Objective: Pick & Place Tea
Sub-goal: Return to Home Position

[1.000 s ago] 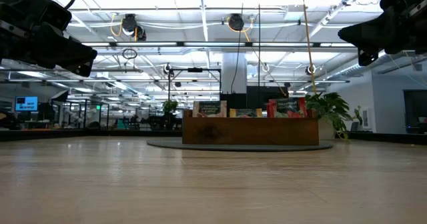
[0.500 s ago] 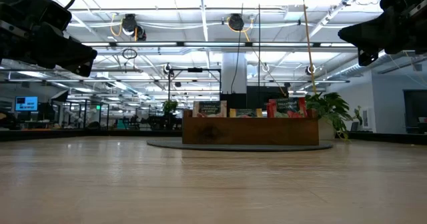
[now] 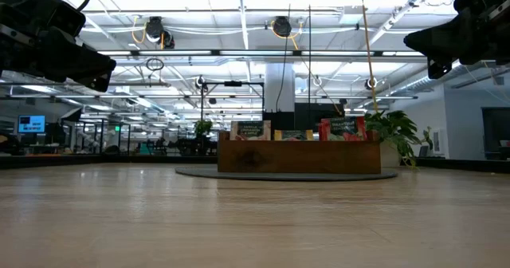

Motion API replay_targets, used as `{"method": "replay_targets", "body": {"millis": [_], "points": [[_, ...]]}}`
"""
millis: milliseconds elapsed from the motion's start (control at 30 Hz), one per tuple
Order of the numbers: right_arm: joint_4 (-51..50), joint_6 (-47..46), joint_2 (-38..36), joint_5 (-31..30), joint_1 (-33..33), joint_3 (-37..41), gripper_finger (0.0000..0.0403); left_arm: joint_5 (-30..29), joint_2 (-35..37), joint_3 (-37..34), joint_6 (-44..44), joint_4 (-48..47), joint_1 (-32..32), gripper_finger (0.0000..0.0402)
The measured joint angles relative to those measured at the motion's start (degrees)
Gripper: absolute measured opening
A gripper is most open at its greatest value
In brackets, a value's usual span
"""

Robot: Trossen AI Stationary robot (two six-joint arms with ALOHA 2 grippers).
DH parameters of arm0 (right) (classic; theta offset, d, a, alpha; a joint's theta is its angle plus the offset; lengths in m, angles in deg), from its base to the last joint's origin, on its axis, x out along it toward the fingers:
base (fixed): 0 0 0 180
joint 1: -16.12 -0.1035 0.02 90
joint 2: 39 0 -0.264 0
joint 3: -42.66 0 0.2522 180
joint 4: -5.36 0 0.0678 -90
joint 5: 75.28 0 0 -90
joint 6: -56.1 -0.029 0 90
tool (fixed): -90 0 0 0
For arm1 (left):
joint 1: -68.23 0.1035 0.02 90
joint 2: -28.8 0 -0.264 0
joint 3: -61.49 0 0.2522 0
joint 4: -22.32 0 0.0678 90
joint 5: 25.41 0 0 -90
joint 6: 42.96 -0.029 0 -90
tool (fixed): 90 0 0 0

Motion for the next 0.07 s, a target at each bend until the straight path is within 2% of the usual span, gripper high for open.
{"method": "replay_targets", "body": {"millis": [67], "points": [[0.01,0.0,0.01,0.0,0.0,-0.01,0.0,-0.02,0.0,0.0,0.0,0.0,0.0,0.0058]]}}
